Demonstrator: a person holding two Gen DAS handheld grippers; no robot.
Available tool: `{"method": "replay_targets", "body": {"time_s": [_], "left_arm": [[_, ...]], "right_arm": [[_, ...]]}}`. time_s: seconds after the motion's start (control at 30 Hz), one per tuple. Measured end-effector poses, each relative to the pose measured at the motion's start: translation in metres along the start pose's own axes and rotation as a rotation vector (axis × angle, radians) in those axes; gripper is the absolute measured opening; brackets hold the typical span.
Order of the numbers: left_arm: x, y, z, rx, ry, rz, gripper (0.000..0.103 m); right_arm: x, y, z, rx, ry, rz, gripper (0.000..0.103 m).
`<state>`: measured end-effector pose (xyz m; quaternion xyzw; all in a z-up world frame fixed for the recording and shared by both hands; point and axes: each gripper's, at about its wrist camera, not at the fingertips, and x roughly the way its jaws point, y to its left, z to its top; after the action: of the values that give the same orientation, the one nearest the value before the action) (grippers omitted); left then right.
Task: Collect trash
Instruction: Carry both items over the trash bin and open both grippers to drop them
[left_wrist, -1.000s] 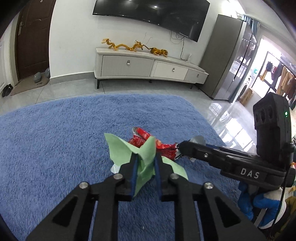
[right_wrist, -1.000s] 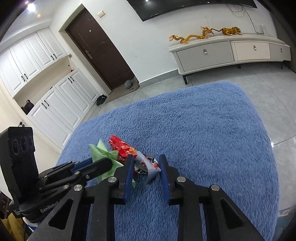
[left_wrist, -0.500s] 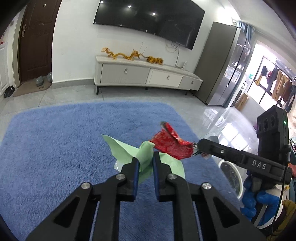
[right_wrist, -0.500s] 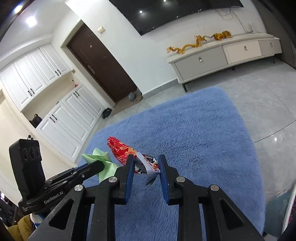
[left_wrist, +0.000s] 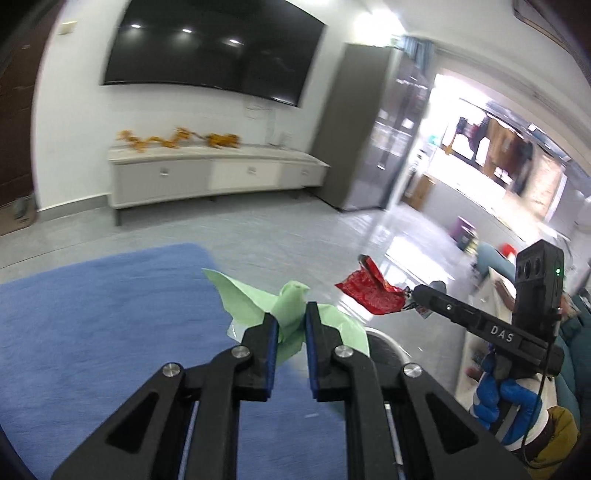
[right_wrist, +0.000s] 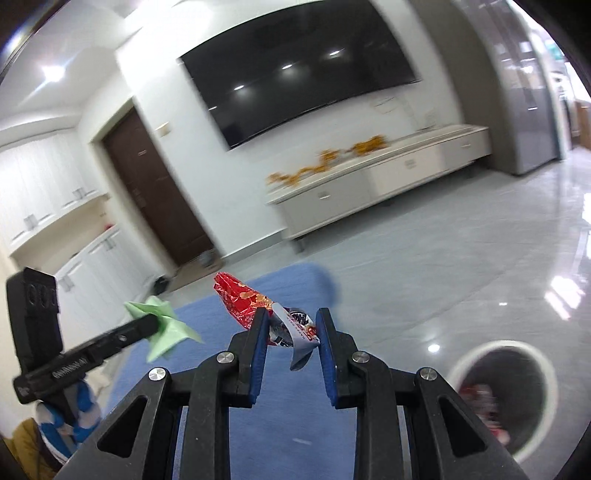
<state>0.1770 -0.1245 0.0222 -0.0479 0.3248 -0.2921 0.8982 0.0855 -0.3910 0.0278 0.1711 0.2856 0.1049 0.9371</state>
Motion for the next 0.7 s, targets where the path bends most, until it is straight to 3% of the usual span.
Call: {"method": "replay_targets", "body": {"time_s": [0.2,0.33,0.7], "left_arm": [[0.080,-0.085,-0.012,0.072,0.112,-0.095,0.013],[0.144,-0.131,-0.023,0.119,0.201,-0.118,0.013],[0.262,-0.172,-0.056,0.125,0.346,-0.108,0.015]], "right_arm": [[-0.038,-0.094,-0.021,0.035,0.015,-0.280,0.024],[-0.030,-0.134,-0.042,0.055,0.068,-0.370,0.025],[0.004,-0.228,-0.094,0.213,0.178,-0.402,0.025]]}}
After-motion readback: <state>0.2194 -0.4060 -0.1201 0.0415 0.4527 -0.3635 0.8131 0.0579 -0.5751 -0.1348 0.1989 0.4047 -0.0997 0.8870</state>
